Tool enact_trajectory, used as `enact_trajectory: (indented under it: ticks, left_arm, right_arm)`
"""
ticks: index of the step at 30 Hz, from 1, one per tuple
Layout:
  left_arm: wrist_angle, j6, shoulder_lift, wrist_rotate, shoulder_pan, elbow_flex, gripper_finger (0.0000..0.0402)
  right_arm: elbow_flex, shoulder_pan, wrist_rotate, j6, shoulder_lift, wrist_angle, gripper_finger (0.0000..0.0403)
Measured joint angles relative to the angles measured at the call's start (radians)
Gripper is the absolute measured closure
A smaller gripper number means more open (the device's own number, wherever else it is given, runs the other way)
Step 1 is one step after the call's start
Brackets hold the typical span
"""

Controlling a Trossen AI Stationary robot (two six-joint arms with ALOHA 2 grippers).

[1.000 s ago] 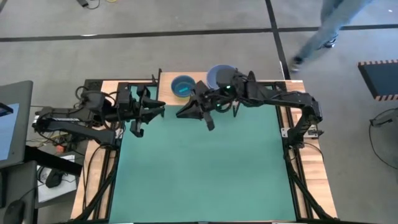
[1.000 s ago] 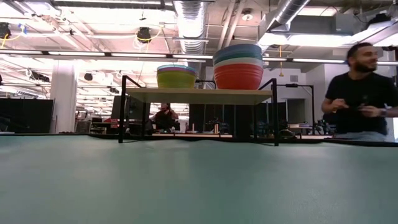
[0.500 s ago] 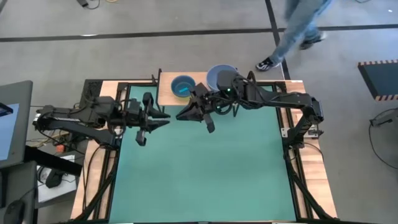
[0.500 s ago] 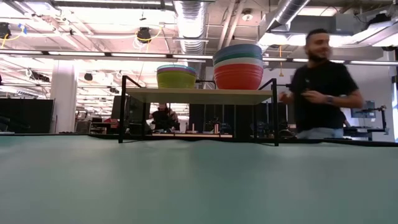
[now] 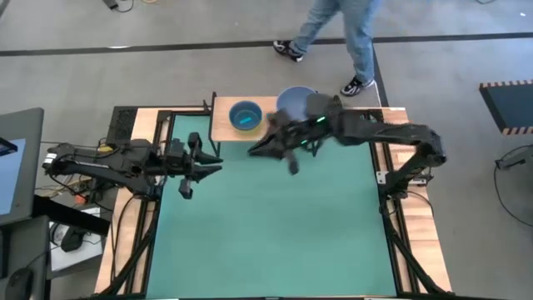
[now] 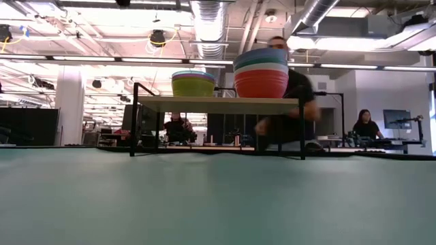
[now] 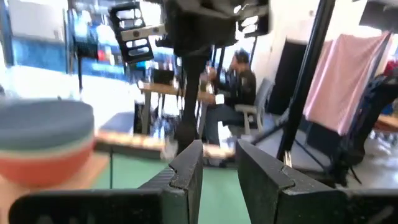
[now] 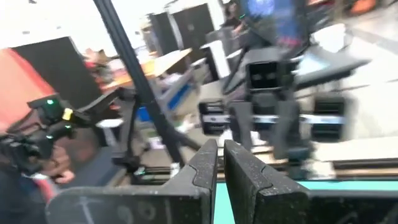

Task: Place and stack bowls onto a shelf
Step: Return to Home Position

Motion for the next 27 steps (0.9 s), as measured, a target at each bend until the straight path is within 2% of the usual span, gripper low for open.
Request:
enact_trajectory:
  ticks: [6, 11, 14, 19, 22, 23, 25, 27]
  left_arm:
    - [-0.040, 0.083, -0.074, -0.008, 0.000, 0.001, 0.0320]
    - [-0.121, 0.082, 0.003, -0.013, 0.000, 0.001, 0.0320]
    - [-0.123, 0.061, 0.105, 0.007, 0.000, 0.001, 0.0320]
    - [0.019, 0.090, 0.223, 0.068, 0.000, 0.001, 0.0320]
    - [0.101, 0.167, 0.241, 0.111, 0.000, 0.001, 0.0320]
    - [0.120, 0.188, 0.239, 0.116, 0.000, 0.001, 0.0320]
    - [0.154, 0.237, 0.232, 0.119, 0.000, 0.001, 0.0320]
    - [0.169, 0.269, 0.214, 0.120, 0.010, 0.001, 0.0320]
  right_arm:
    - [0.002, -0.035, 0.101, -0.131, -0.179, -0.269, 0.0348]
    - [-0.015, -0.006, 0.234, -0.210, -0.269, -0.385, 0.0348]
    - [-0.135, 0.015, 0.283, -0.210, -0.353, -0.322, 0.0348]
    - [-0.494, 0.012, 0.320, -0.108, -0.542, -0.018, 0.0348]
    - [-0.689, 0.005, 0.337, -0.055, -0.667, 0.165, 0.0348]
    - [-0.742, 0.006, 0.376, -0.041, -0.707, 0.206, 0.0348]
    - [-0.820, 0.016, 0.452, -0.022, -0.778, 0.257, 0.0348]
    - [-0.875, 0.022, 0.466, -0.025, -0.840, 0.259, 0.0348]
